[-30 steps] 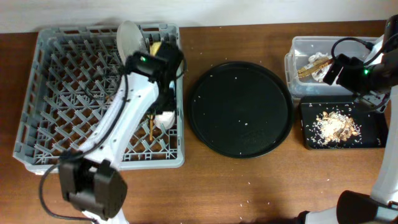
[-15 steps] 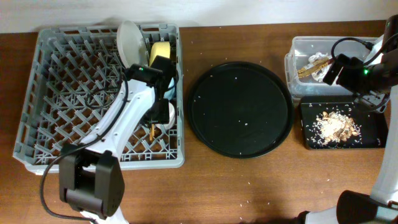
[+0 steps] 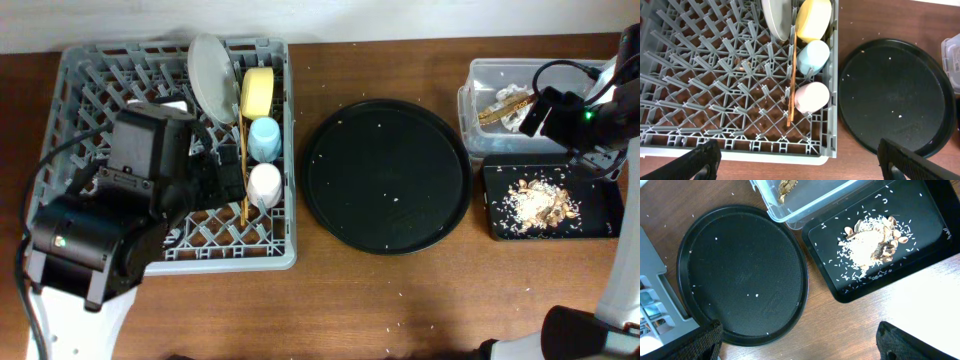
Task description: Sort waste into correct bins and load items into the dishwasher rack
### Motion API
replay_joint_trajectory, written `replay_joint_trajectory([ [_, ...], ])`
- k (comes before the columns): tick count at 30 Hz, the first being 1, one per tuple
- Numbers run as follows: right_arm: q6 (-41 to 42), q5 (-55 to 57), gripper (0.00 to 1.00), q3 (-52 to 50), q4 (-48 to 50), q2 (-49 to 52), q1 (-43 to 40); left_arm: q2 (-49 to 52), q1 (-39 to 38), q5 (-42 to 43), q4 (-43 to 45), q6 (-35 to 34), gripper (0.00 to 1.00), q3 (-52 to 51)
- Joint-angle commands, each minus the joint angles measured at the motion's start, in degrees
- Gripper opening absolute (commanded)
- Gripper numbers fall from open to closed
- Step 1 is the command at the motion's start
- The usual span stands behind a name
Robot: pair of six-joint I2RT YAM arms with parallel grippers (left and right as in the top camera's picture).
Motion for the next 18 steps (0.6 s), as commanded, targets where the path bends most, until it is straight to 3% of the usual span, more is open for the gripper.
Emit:
replay_joint_trajectory([
  [1,0.6,0.5,0.98,0.7,0.0,-0.5,-0.1,-0.6,0.2,0.4,-0.1,0.3,0.99,0.3],
  [4,0.6,0.5,0.99,0.7,0.0,-1.9,1.0,-0.6,0.2,0.4,-0.1,0.3,0.99,0.3],
  [7,0.6,0.5,0.98,0.7,0.0,-6.0,8.0,-0.6,0.2,0.4,-0.1,0.3,0.99,0.3],
  [10,0.6,0.5,0.98,0.7,-0.1,-13.0,20.0,-0.6,0.2,0.4,-0.1,0.3,0.99,0.3],
  [14,-0.5,3.3,0.98,0.3,-0.4,-20.5,22.9,-0.6,0.2,0.4,-0.1,0.3,0.99,0.3],
  [16,-0.7,10.7,0.98,-4.5,4.5,-26.0,22.9,-0.6,0.2,0.4,-0.1,0.3,0.99,0.3],
  [18,-5.0,12.0,0.98,-13.3,16.4,-31.3,22.9,-0.6,0.2,0.4,-0.1,0.3,0.99,0.3],
])
